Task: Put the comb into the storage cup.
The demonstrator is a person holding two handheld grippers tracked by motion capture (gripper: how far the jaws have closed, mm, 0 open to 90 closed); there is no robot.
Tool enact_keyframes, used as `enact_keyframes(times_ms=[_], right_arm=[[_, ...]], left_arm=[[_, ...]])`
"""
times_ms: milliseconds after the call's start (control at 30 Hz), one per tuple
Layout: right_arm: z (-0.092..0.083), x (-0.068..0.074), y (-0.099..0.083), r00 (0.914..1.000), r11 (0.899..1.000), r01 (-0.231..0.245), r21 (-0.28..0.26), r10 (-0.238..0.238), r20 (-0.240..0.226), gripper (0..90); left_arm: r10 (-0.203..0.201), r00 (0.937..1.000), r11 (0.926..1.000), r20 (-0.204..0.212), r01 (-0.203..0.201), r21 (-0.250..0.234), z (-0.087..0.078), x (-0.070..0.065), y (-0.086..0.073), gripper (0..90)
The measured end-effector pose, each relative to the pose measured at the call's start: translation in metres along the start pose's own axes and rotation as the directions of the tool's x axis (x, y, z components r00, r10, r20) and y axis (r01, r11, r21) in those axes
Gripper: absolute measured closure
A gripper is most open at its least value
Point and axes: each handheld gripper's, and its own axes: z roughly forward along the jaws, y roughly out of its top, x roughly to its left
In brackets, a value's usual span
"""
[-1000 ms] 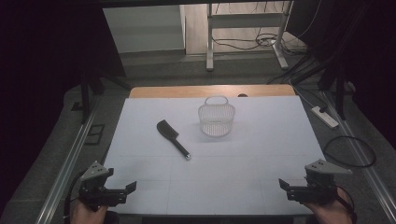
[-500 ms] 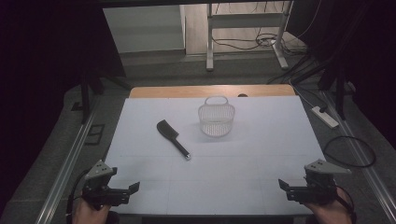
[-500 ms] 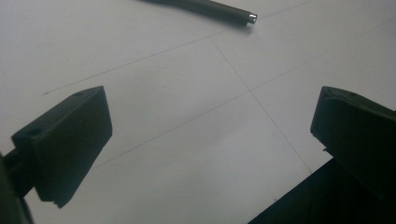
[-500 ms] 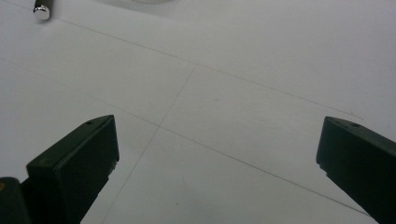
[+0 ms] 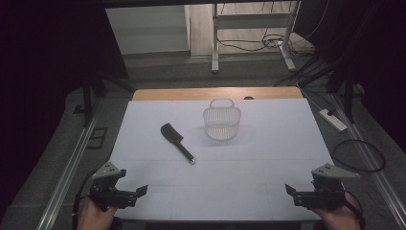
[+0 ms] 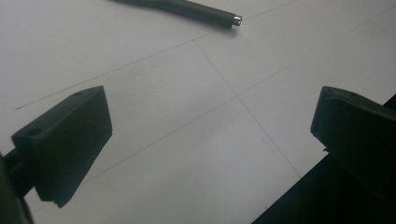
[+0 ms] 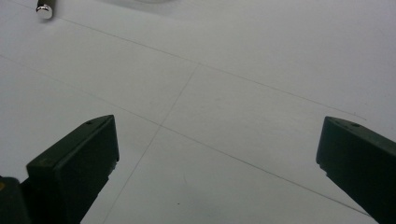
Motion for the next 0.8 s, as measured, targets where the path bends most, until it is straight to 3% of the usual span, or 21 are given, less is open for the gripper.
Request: enact_keyframes(times_ms=[367, 800], right_arm=[[0.0, 0.0, 0.0, 1.0, 1.0, 0.001, -0.004, -0.001, -0.006, 0.0], [0.0, 0.0, 0.0, 0.9998, 1.0, 0.008, -0.004, -0.008, -0.016, 0.0]], left_arm=[[0.026, 0.999, 0.9996, 0.035, -0.027, 0.007, 0.014, 0.004, 0.011, 0.0], [0.044, 0.9987, 0.9987, 0.025, -0.045, 0.026, 0.028, 0.006, 0.026, 0.0]])
